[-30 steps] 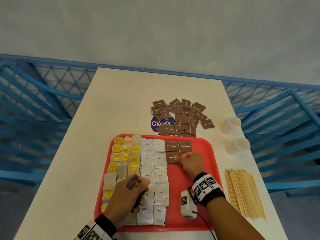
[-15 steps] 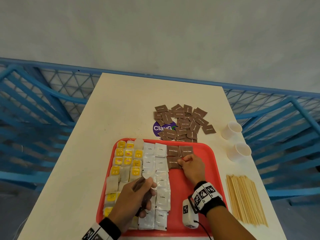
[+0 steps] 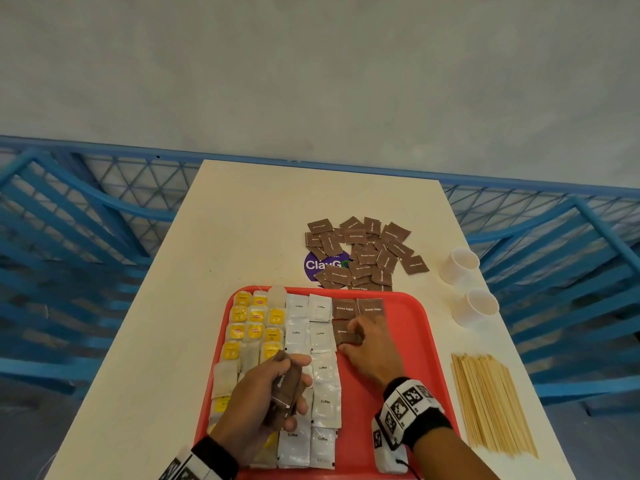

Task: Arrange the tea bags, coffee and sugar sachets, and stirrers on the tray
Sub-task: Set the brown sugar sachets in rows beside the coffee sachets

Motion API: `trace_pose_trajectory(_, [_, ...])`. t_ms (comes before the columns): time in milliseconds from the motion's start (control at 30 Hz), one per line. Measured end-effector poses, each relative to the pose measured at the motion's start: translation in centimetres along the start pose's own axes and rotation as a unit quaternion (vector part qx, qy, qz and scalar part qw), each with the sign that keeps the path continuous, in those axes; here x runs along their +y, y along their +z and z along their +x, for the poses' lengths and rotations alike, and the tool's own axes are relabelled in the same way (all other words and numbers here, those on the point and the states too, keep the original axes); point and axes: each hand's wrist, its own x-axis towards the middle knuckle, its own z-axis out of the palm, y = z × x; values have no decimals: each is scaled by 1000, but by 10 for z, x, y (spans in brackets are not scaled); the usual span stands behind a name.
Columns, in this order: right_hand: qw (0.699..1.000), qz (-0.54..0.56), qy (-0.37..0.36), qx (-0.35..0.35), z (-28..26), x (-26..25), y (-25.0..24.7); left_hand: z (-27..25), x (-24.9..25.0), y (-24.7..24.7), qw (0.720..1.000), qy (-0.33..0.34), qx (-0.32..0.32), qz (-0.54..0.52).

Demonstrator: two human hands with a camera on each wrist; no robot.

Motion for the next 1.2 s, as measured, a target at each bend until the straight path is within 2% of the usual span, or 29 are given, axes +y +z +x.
trace_pose_trajectory(267, [999, 26, 18, 9, 2, 0, -2, 0, 2, -5, 1000, 1, -15, -25])
trace_pose_trajectory(367, [998, 40, -15, 46, -7, -8, -12, -1, 5, -5, 998, 5, -48, -51])
trace_pose_trajectory(433, [992, 105, -44, 59, -24, -26, -26, -2, 7, -3, 997, 19, -66, -42])
trace_pose_trajectory(467, [986, 153, -59, 24, -36, -38, -35, -2, 8, 0, 996, 34, -73, -25])
trace_pose_trajectory(567, [953, 244, -78, -165, -70, -69, -58, -2, 7, 11, 990, 93, -70, 80])
trace_pose_trajectory(600, [946, 252, -85, -187, -78, -73, -61, -2, 7, 15, 984, 110, -68, 119])
trace_pose_trajectory(700, [945, 283, -66, -151, -88, -72, -67, -3, 12, 22, 976, 129, -65, 163])
trace_pose_trajectory(933, [900, 414, -4, -134, -107, -63, -73, -16, 23, 18, 969, 113, -116, 184])
trace_pose_trajectory(1067, [876, 465, 22, -129, -113, -55, -76, -19, 26, 13, 972, 112, -78, 193])
trace_pose_trajectory(1200, [901, 417, -11, -121, -116, -60, -76, -19, 25, 17, 961, 124, -72, 238])
